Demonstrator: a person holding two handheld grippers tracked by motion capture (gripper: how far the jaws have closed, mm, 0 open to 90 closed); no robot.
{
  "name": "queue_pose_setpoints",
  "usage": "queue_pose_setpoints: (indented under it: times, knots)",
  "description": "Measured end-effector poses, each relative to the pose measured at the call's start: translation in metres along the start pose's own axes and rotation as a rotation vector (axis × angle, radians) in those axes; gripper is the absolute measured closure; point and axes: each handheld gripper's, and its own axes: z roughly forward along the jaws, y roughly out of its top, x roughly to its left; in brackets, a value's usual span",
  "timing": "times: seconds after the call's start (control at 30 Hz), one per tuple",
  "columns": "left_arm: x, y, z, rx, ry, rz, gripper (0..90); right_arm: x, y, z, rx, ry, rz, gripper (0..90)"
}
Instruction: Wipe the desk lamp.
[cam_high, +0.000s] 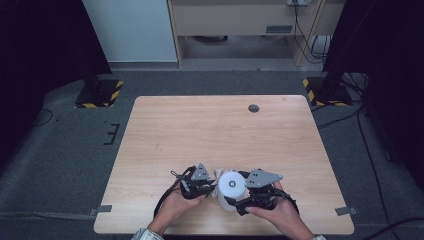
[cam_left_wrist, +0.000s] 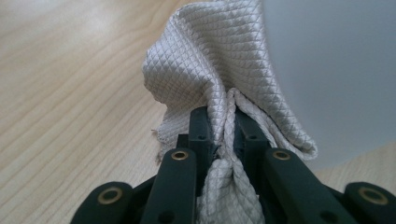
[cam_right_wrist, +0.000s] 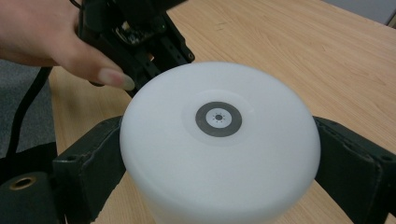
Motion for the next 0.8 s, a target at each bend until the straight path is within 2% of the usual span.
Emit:
queue_pose_setpoints:
  times: [0.2, 0.33, 0.57, 0.67, 0.8]
  knots:
    - [0.0, 0.018, -0.024, -0.129, -0.023, -0.026, 79.2, 0.0, 0.0, 0.0, 0.004, 0.003, 0.0, 9.3]
    - [0.002, 0.019, -0.019, -0.108, -0.023, -0.018, 79.2, 0.0, 0.0, 0.0, 0.004, 0.002, 0.0, 9.3]
    - [0.004, 0.007, 0.007, 0.008, -0.007, 0.003, 79.2, -0.001, 0.0, 0.0, 0.002, 0.005, -0.001, 9.3]
    - [0.005, 0.004, 0.01, 0.01, -0.004, -0.005, 79.2, -0.001, 0.0, 0.0, -0.003, 0.005, 0.003, 9.2]
    - [0.007, 0.004, 0.006, -0.011, 0.006, -0.014, 79.0, 0.0, 0.0, 0.001, -0.002, -0.001, 0.008, 8.2]
